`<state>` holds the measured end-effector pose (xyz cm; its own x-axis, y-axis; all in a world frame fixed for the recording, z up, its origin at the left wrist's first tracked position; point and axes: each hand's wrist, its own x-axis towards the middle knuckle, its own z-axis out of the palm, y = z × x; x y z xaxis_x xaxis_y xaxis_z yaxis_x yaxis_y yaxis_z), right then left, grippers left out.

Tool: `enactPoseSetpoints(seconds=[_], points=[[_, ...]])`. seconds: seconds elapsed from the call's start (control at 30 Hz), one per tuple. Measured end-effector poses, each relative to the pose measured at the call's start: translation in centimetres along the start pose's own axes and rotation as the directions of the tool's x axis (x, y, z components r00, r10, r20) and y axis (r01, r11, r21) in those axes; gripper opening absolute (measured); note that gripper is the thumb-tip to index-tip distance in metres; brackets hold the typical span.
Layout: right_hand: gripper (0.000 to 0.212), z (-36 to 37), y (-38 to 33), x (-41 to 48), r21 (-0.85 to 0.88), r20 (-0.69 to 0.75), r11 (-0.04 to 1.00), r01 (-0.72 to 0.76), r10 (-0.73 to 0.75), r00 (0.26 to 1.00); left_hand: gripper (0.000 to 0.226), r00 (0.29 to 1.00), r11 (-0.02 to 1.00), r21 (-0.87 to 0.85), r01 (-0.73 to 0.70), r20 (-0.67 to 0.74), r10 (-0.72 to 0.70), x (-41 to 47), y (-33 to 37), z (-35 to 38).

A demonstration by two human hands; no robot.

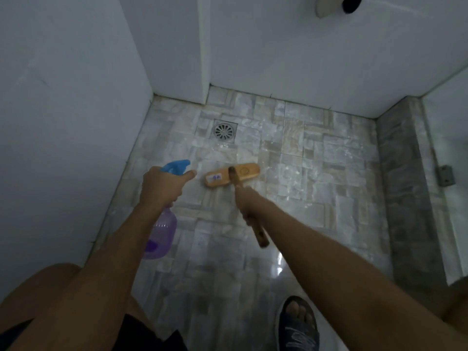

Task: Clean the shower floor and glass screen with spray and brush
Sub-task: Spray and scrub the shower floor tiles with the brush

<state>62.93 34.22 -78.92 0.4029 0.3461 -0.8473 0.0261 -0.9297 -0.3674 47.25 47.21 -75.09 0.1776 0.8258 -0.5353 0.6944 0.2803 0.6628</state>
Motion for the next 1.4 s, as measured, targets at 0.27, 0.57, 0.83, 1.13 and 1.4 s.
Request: enactPoseSetpoints(seconds=[0.27,0.57,0.83,1.13,1.4], points=[[0.037,-1.2,-0.5,-0.5,0.046,-0.039,0.999,-0.001,0.003,0.999,0.048,0.993,0.996,0.02,-0.09,0.079,0.088,-1.1,0.8,0.7],[0.05,-1.8,8.2,-1.5,0.109,-0.116,0.98,-0.165,0.178,0.977,0.048,0.969,0.974,0.135,-0.182,0.193,0.154,-0.9,0.8,2.2],[0.044,-7.4,-0.1,5.6,0.128,-0.121,0.992,0.002,0.014,0.993,0.04,0.969,0.976,0.09,-0.196,0.167,0.18,-1.4,0.1,1.8],[0.051,-0.8,8.6,-2.8,0.081,-0.061,0.991,-0.108,0.113,0.992,0.04,0.973,0.977,0.096,-0.191,0.153,0.175,-0.9,0.7,2.7],[0.052,-3.3,3.3,2.2,0.138,-0.102,0.988,-0.063,0.078,0.992,0.041,0.998,0.995,-0.096,-0.005,0.062,0.011,0.3,-0.2,2.1]])
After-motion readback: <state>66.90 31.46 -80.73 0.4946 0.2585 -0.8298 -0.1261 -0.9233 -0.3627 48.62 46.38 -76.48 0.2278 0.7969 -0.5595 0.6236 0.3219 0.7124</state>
